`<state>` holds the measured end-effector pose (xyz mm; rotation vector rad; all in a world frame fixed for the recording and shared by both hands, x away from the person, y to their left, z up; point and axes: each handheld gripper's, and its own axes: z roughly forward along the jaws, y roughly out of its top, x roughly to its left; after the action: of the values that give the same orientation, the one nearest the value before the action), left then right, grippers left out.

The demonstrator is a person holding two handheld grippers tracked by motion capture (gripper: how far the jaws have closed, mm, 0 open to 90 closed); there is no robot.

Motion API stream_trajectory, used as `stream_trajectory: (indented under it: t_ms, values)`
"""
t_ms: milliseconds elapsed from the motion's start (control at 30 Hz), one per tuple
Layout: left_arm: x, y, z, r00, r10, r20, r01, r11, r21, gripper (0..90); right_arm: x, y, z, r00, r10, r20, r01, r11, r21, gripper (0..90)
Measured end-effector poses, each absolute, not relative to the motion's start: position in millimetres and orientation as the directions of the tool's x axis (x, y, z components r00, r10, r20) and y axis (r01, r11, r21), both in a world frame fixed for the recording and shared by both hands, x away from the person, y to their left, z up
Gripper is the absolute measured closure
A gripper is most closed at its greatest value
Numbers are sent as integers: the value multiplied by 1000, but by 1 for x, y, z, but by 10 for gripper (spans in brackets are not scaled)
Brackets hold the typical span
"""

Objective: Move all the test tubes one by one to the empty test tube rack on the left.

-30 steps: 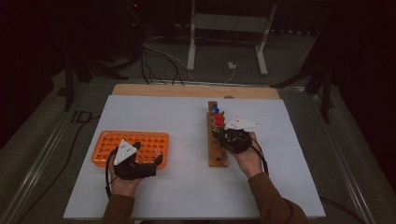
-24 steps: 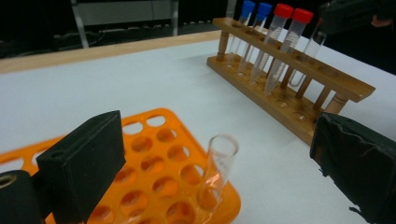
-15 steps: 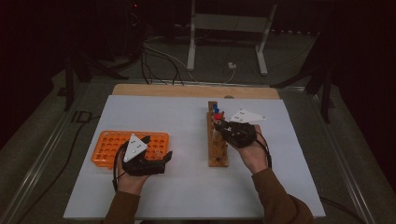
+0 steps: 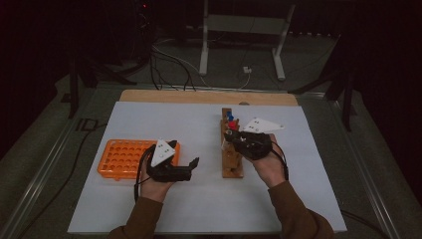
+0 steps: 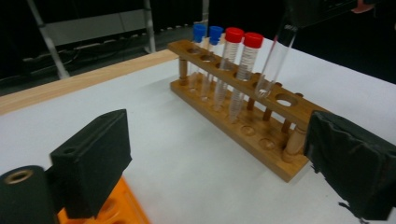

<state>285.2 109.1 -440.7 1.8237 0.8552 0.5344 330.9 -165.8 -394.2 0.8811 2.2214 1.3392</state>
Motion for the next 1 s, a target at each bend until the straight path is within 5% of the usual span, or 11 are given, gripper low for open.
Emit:
stream_trajectory:
  t_ms: [300, 433, 567, 1000]
  values:
    - [290, 83, -441, 681, 732, 4, 295, -279, 914, 171, 325, -148, -399, -765, 645, -1, 303, 360, 882, 760]
    - [292, 73, -441, 677, 736, 8, 288, -275, 917, 272, 324, -143, -400, -780, 626, 28, 310, 347, 885, 760]
    - [294, 66, -442, 693, 721, 3, 287, -280, 916, 472, 321, -137, -402, -792, 610, 36, 309, 348, 885, 760]
    - [298, 58, -444, 714, 700, -12, 300, -291, 908, 723, 320, -132, -407, -804, 592, 62, 324, 349, 879, 760]
